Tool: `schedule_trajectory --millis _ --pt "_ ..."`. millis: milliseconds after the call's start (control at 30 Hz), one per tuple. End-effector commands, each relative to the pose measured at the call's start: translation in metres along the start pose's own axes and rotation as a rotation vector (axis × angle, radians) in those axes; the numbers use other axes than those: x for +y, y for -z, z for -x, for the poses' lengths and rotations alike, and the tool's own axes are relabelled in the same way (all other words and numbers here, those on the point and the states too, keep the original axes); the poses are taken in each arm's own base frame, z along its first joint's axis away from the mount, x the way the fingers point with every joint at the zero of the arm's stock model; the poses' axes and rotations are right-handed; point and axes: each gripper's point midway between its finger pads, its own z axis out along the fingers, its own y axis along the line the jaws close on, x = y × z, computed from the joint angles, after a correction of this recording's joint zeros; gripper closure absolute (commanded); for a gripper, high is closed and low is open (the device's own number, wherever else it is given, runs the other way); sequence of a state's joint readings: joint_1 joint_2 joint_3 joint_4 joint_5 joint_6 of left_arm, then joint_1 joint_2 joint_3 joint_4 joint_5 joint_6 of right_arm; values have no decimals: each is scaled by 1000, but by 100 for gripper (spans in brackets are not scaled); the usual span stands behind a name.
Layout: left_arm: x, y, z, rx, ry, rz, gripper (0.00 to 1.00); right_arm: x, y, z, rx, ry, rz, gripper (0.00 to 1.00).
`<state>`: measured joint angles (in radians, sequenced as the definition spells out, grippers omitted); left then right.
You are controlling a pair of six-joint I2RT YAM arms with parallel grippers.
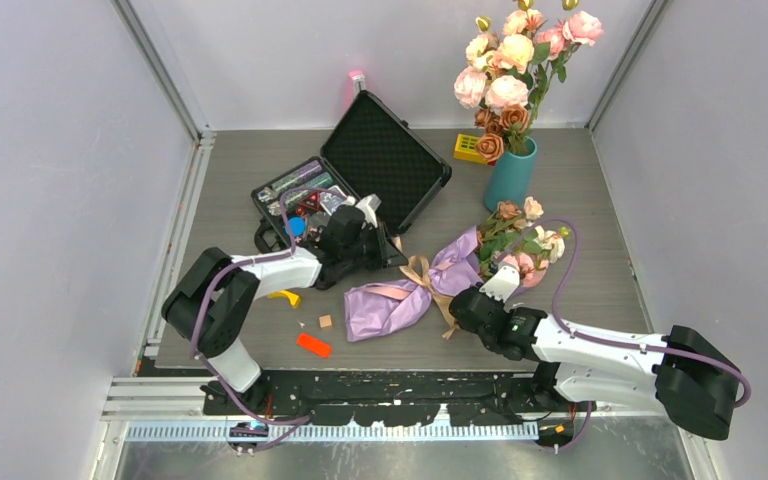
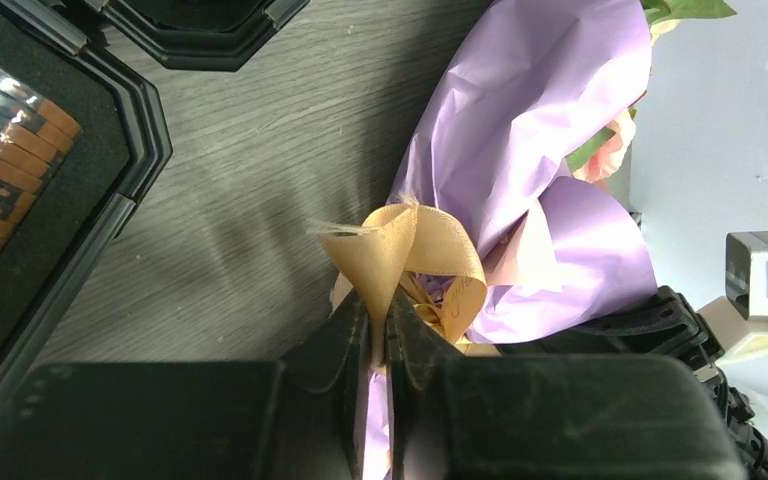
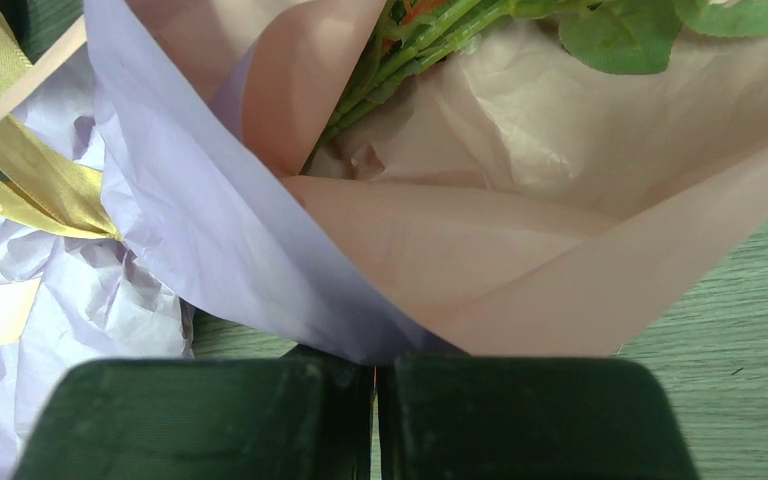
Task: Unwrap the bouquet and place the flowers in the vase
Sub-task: Untie the ribbon from the wrapping paper.
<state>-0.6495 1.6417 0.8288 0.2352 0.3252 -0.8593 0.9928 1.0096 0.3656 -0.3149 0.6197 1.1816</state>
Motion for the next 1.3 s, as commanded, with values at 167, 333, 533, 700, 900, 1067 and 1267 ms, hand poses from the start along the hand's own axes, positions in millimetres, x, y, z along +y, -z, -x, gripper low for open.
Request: schedule_trajectory --millis 167,333,533,700,900,1067,1267 --pt "-7 2 11 -44 -17 -29 100 -6 -3 10 -61 -14 -27 100" --pt "-4 8 15 -61 -36 -3 100 -5 -2 12 -64 -15 -23 100" --pt "4 13 21 -73 -29 18 100 -7 0 14 -68 -13 -27 100" --pt "14 16 25 -77 -21 34 100 -9 4 19 -79 -9 -34 100" --pt "21 18 26 -73 -27 47 100 -4 15 28 -83 -25 -7 100" --pt "24 21 29 -77 -33 58 100 -4 22 33 -82 -15 1 100" --pt "27 24 31 -82 -33 66 100 -8 25 38 -92 -7 -14 100"
